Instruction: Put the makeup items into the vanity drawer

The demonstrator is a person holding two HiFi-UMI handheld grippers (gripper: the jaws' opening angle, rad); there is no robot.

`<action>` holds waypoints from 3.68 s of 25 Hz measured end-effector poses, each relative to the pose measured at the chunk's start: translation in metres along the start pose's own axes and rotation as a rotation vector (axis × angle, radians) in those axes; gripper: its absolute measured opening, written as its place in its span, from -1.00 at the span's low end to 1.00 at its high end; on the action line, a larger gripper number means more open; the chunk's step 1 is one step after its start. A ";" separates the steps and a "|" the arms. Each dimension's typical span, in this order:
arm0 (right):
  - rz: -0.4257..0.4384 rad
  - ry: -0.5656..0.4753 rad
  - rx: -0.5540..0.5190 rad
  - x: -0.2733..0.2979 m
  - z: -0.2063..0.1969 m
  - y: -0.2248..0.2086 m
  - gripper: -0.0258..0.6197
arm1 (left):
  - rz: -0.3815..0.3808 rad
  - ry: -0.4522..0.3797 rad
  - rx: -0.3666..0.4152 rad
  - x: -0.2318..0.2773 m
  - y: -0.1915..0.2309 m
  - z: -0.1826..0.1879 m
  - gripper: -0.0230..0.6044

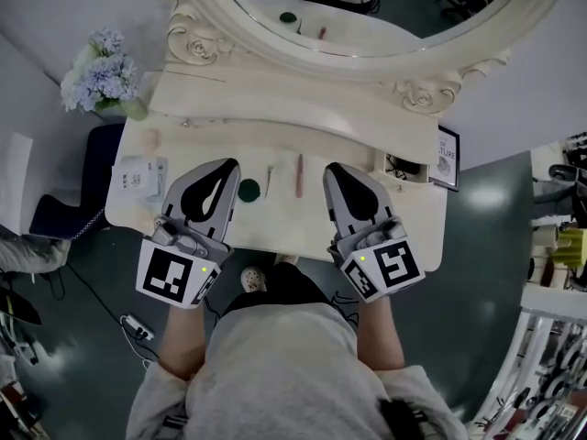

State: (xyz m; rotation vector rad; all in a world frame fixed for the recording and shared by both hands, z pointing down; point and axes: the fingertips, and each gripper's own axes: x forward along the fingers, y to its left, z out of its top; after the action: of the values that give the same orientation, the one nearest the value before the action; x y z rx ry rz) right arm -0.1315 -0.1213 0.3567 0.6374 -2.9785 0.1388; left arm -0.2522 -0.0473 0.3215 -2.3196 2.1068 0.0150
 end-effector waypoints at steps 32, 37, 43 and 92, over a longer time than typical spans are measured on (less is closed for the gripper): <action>-0.019 0.088 0.052 0.001 -0.038 -0.024 -0.83 | -0.169 0.650 -0.021 0.007 -0.019 -0.228 -0.14; -0.027 0.091 0.054 -0.003 -0.040 -0.029 -0.83 | -0.164 0.729 0.004 0.005 -0.020 -0.250 -0.11; -0.039 0.086 0.058 -0.008 -0.039 -0.036 -0.83 | -0.121 0.791 0.003 0.002 -0.015 -0.268 -0.11; -0.174 -0.029 0.047 -0.066 -0.008 -0.087 -0.83 | -0.224 0.324 -0.064 0.082 -0.074 -0.130 -0.75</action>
State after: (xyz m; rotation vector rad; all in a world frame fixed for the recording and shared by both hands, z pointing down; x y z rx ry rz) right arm -0.0351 -0.1730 0.3630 0.9070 -2.9374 0.1877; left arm -0.1704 -0.1238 0.4501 -2.7436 1.9768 -0.3201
